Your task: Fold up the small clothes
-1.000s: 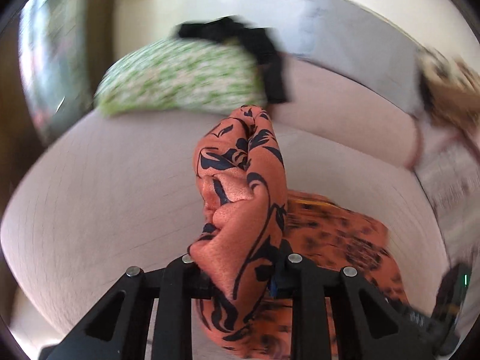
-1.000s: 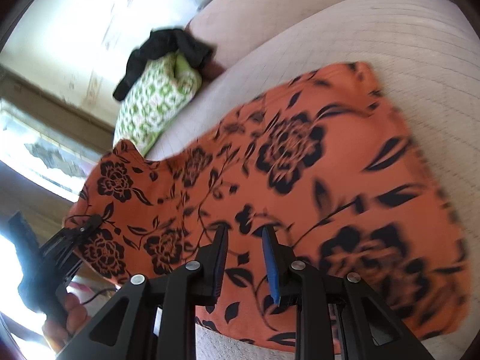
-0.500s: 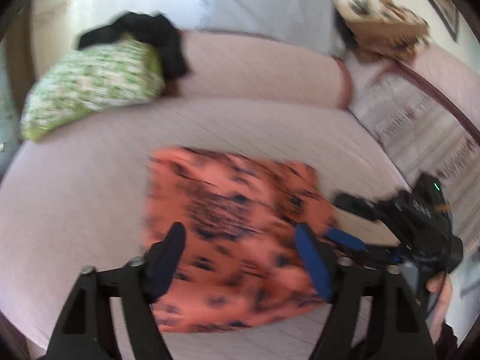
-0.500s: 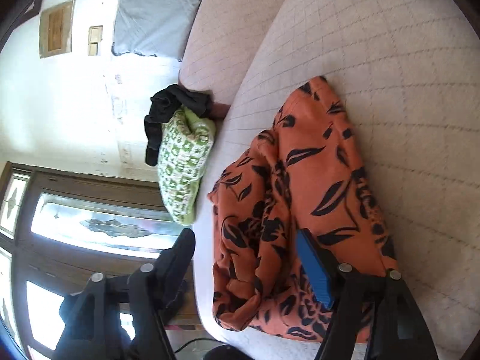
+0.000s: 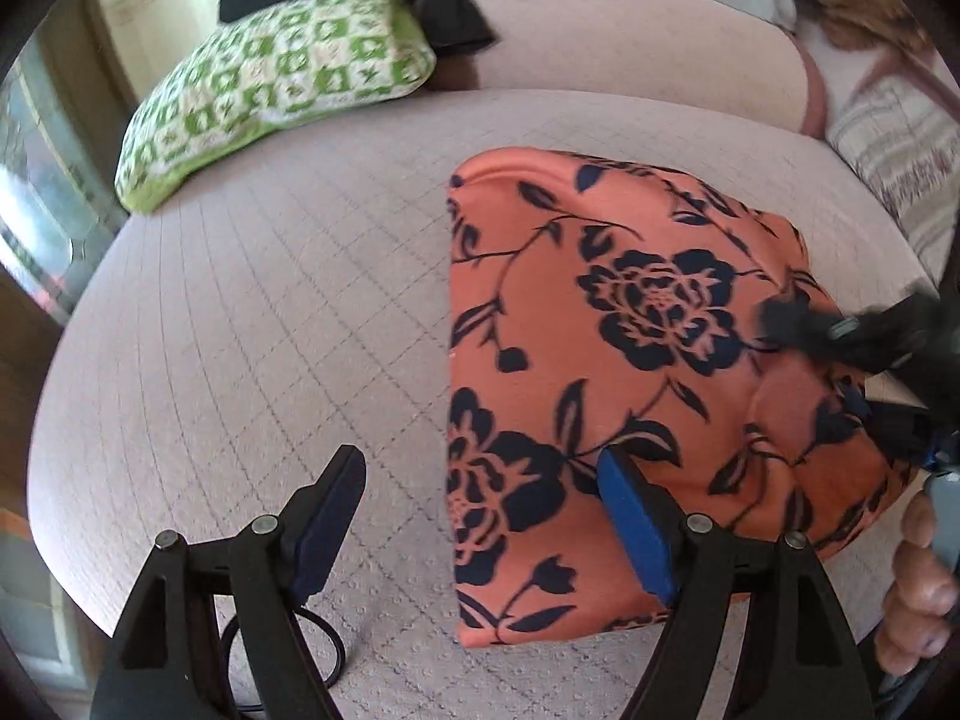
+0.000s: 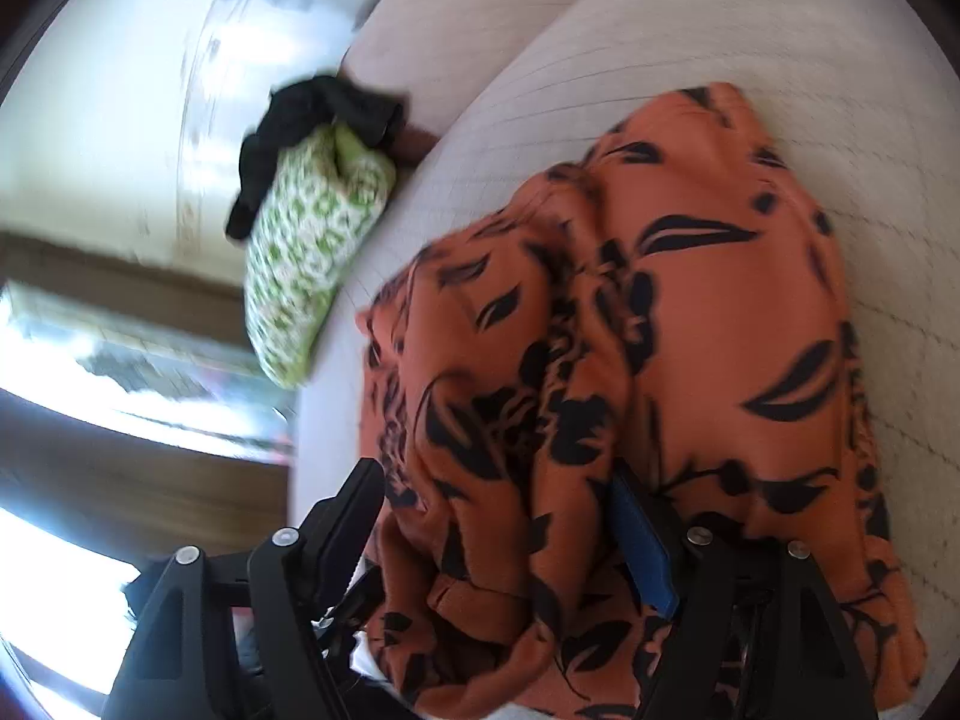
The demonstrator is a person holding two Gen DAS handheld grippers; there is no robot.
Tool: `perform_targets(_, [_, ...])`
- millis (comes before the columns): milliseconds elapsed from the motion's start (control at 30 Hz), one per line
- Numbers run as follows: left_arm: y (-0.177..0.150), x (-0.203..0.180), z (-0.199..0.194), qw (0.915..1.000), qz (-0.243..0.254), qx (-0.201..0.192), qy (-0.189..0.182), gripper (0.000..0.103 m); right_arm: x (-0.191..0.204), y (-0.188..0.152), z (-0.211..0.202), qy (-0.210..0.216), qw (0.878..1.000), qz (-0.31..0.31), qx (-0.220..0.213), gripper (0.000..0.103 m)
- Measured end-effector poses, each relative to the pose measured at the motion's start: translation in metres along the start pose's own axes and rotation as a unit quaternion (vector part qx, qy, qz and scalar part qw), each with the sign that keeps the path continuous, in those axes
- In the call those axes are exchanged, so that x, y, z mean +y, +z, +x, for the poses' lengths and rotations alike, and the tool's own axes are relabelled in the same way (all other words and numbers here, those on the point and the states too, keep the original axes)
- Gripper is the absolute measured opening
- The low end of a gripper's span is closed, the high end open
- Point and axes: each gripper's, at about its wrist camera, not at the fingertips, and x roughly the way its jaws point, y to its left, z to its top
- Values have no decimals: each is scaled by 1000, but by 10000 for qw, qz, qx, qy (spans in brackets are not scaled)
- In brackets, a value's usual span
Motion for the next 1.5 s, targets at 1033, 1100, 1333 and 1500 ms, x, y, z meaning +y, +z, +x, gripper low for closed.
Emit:
perform_targets(1033, [-4, -70, -27, 9943, 962, -461, -9, 83, 27, 37, -43, -124, 9936, -897, -677, 30])
perform_targets(1100, [-4, -68, -19, 9941, 1020, -369, 24, 83, 38, 43, -20, -508, 9911, -1162, -414, 30])
perform_targets(1333, [-14, -75, 5, 9927, 1199, -143, 68, 86, -47, 101, 32, -954, 9952, 59, 194, 4])
perform_targets(1500, [-11, -67, -6, 9941, 1075, -80, -70, 86, -46, 105, 27, -898, 9959, 111, -74, 2])
